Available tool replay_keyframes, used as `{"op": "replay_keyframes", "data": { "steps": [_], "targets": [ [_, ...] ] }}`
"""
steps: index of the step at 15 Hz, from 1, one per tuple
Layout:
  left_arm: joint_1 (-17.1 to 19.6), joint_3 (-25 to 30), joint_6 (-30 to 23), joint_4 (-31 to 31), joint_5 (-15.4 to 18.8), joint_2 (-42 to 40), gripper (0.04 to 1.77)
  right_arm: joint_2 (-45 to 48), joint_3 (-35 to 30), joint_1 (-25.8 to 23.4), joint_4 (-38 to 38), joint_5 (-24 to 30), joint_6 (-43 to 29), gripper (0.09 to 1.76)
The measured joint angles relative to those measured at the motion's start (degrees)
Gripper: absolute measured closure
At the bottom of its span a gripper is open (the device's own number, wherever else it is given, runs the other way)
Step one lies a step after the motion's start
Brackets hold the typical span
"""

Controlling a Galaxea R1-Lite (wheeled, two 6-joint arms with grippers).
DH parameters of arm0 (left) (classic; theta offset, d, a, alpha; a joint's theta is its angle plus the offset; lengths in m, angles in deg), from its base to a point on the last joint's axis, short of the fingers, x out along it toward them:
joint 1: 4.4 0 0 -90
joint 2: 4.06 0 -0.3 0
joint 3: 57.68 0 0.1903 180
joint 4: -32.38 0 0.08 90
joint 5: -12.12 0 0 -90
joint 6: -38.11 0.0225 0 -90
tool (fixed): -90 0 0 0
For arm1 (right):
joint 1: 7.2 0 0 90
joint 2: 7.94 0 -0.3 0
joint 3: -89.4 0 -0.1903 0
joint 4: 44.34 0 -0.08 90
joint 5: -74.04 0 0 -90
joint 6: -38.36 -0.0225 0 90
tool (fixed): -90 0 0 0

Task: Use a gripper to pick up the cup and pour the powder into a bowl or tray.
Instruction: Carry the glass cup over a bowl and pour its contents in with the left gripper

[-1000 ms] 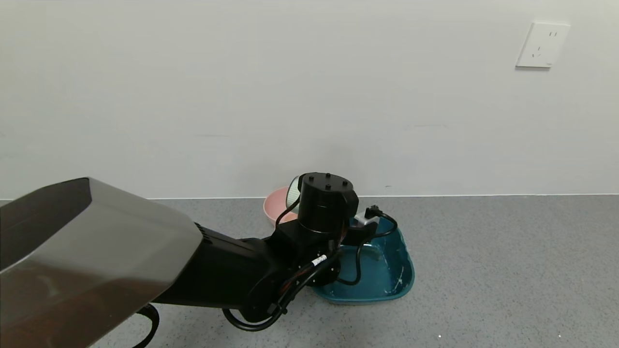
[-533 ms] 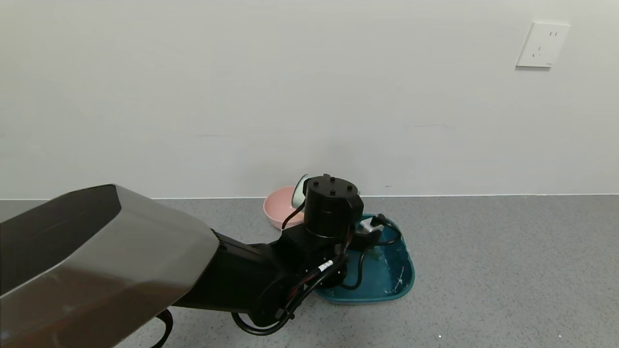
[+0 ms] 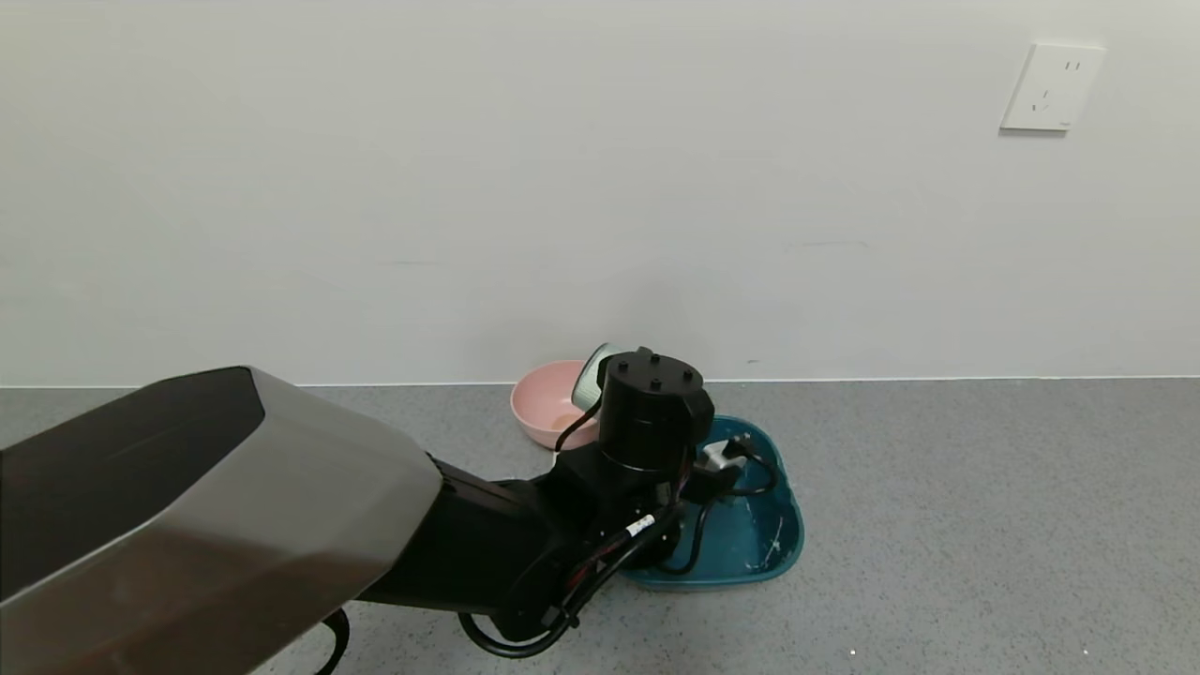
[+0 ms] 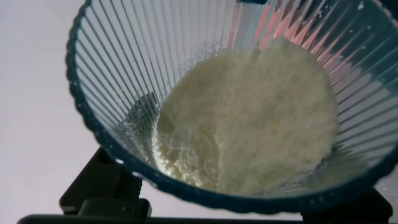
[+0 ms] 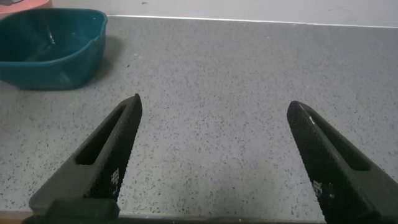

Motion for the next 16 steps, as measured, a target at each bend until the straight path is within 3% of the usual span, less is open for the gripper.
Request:
{"op": "replay_keyframes", "data": {
  "steps": [6,16],
  "targets": [
    [-0.4,0.7,8.2,11.4,0.0,1.4,0.5,0.0,0.0,0.0,0.0,0.0,0.0,0.15],
    [-0.5,1.0,10.3,11.8,0.1,2.2,0.5,0.0,0.0,0.0,0.0,0.0,0.0,0.15]
  ]
}}
